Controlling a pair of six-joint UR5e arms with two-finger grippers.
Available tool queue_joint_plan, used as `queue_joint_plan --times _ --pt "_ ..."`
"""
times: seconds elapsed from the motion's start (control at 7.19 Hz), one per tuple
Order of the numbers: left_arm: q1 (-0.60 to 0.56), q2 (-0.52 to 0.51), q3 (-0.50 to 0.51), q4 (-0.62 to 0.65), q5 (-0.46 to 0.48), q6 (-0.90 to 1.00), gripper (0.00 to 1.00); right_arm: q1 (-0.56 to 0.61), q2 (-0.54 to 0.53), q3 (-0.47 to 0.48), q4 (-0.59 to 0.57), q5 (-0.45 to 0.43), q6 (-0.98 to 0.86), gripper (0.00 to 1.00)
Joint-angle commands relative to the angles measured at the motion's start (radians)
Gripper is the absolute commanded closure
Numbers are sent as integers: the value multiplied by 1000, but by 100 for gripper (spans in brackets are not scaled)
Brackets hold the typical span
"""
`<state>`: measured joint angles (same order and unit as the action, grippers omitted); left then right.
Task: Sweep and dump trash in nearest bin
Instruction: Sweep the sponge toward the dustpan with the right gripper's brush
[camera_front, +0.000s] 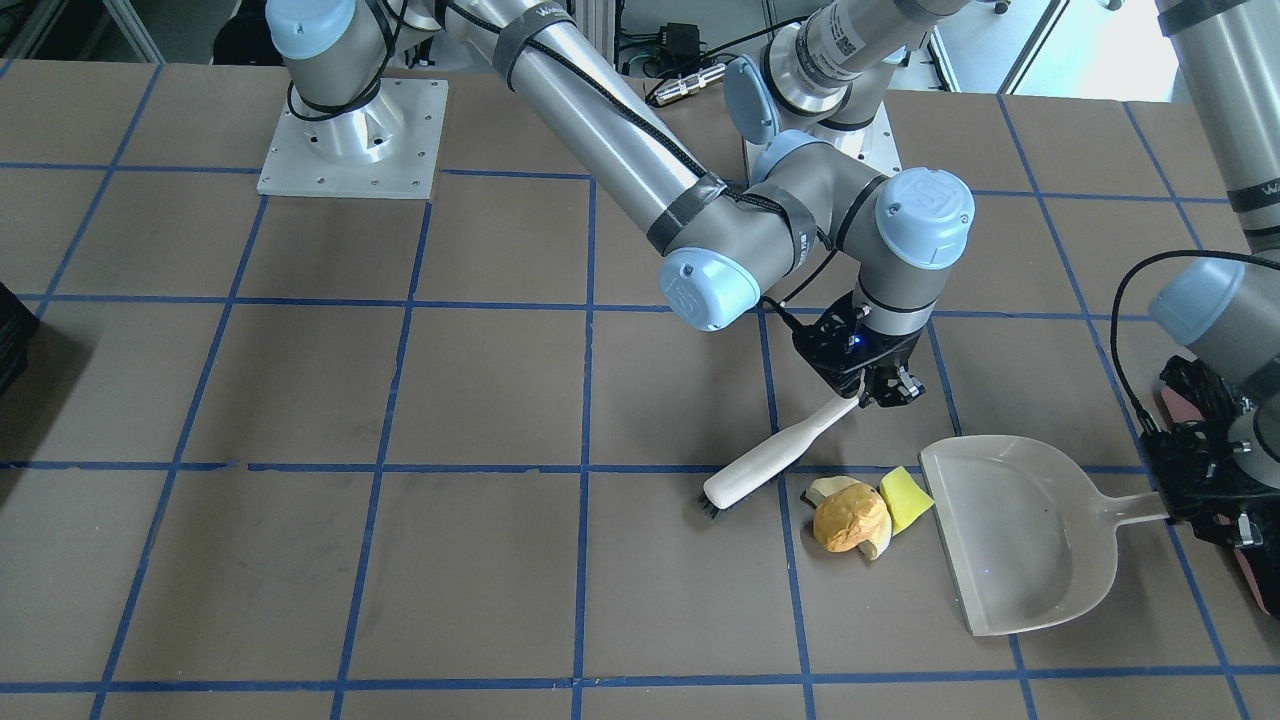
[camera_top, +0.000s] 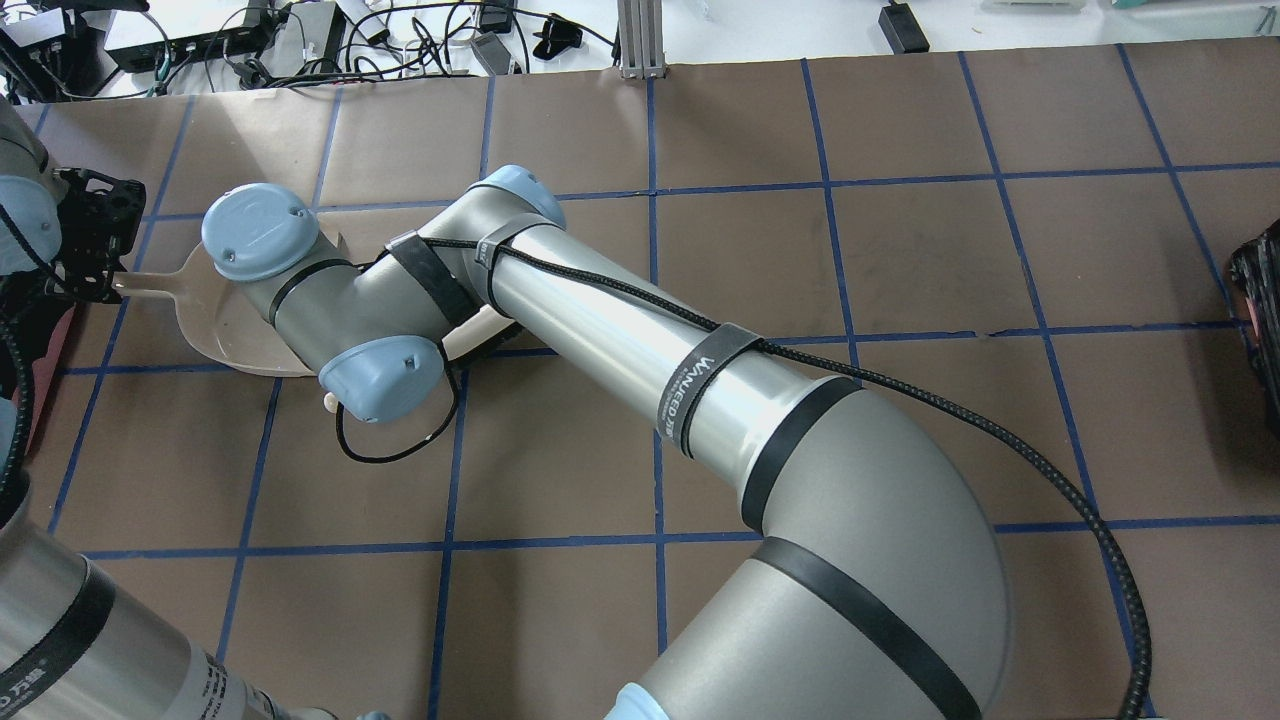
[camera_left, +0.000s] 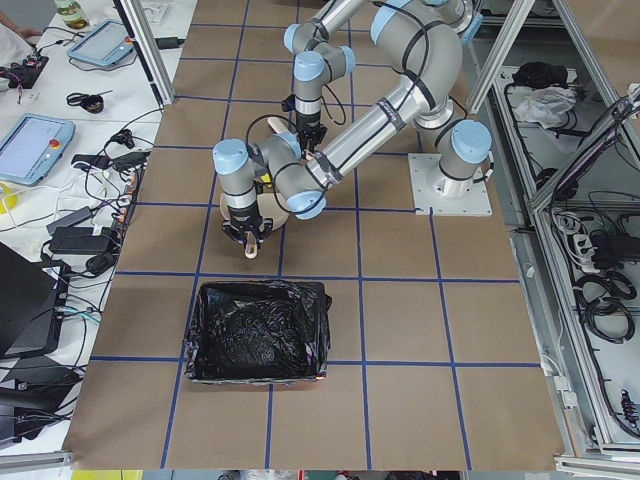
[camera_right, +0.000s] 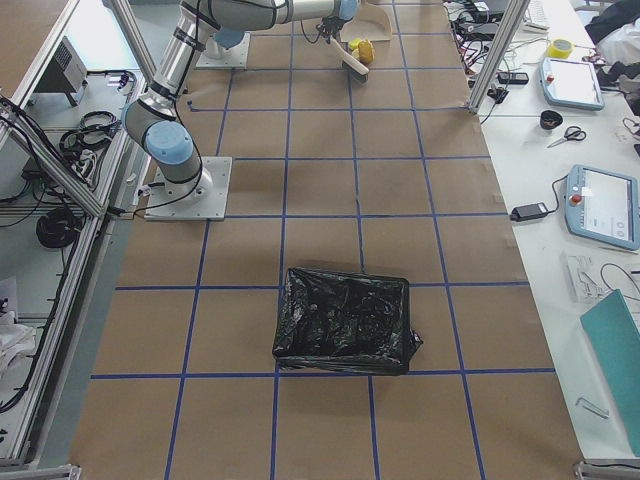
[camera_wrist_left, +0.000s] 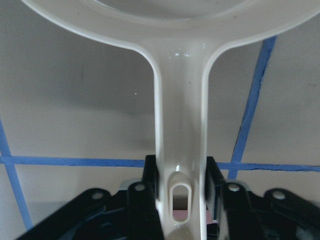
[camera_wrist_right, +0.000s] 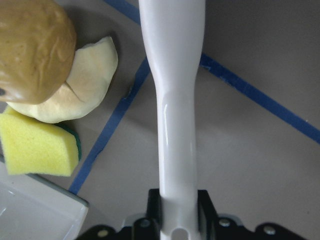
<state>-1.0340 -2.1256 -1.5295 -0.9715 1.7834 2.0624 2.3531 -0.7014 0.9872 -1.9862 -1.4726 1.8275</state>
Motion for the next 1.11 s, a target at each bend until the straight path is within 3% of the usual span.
queue_joint_plan --times 0.0,0.56,0.7,0.97 --pt "-9 -13 0 17 -1 -1 100 17 10 -21 7 25 67 100" --pt "-9 -22 0 19 1 1 100 55 31 -79 73 38 -46 100" --pt "-9 -22 0 27 1 1 100 57 34 -113 146 75 -130 100" --pt "-9 -22 0 28 1 4 100 57 45 -142 145 100 -273 100"
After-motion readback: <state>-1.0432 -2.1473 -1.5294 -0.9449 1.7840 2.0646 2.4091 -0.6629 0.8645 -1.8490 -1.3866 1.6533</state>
